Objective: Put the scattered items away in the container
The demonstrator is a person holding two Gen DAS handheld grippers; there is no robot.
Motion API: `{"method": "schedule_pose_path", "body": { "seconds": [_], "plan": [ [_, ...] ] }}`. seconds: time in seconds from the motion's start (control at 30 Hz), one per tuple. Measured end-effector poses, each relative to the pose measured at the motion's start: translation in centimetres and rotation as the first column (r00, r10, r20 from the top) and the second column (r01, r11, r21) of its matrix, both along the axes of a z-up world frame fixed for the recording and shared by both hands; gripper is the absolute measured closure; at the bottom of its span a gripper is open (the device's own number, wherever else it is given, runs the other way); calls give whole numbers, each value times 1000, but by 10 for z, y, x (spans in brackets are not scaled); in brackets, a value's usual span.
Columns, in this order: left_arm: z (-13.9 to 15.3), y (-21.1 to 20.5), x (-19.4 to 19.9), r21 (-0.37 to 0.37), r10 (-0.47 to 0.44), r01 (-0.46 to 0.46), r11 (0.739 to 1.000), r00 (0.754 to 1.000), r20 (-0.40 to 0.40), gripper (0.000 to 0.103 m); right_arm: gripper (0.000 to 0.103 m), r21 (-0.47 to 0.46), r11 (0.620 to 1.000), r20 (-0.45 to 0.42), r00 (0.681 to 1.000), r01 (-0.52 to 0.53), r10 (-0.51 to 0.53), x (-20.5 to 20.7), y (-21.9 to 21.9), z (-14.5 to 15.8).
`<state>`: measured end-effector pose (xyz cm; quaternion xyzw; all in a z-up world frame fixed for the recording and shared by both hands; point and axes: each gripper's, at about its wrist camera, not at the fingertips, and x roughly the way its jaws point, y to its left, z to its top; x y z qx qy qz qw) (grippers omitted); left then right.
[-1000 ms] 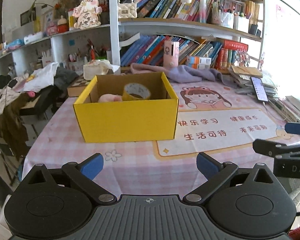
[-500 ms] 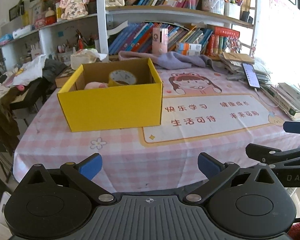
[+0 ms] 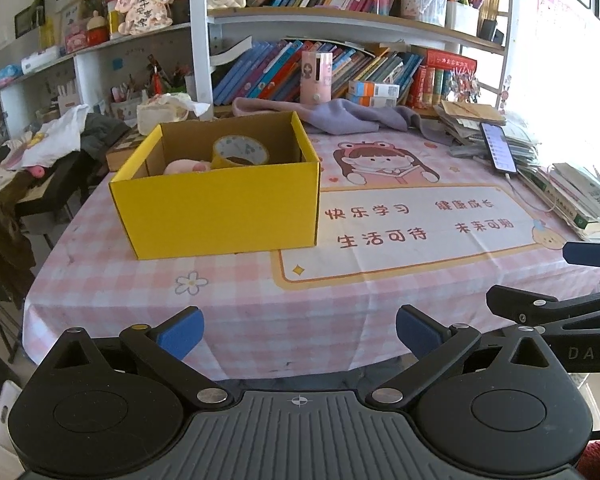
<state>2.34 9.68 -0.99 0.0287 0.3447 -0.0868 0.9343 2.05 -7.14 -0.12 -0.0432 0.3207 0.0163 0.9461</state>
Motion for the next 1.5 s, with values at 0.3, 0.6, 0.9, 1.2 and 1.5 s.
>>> {"method": "schedule_pose_path", "body": {
  "seconds": [0.3,0.6,0.9,1.2,1.5],
  "plan": [
    [-1,0,0,2,4,-4,1000,1000,-2,0,2,-1,1000,-6,1000,-3,3,0,0,0],
    [-1,0,0,6,6,-6,1000,1000,-9,0,2,-1,1000,-7,1000,-2,2,-1,0,0],
    [0,-4,-1,13,3,-3,1000,1000,-7,0,2,0,1000,-6,1000,-1,1,-1,0,0],
    [-1,-5,-2,12,8,-8,1000,1000,-13,0,2,0,1000,-7,1000,-2,2,-1,0,1],
    [0,-7,-2,11,6,-6,1000,1000,-17,0,1,0,1000,-7,1000,-2,2,-1,-1,1]
  ]
}}
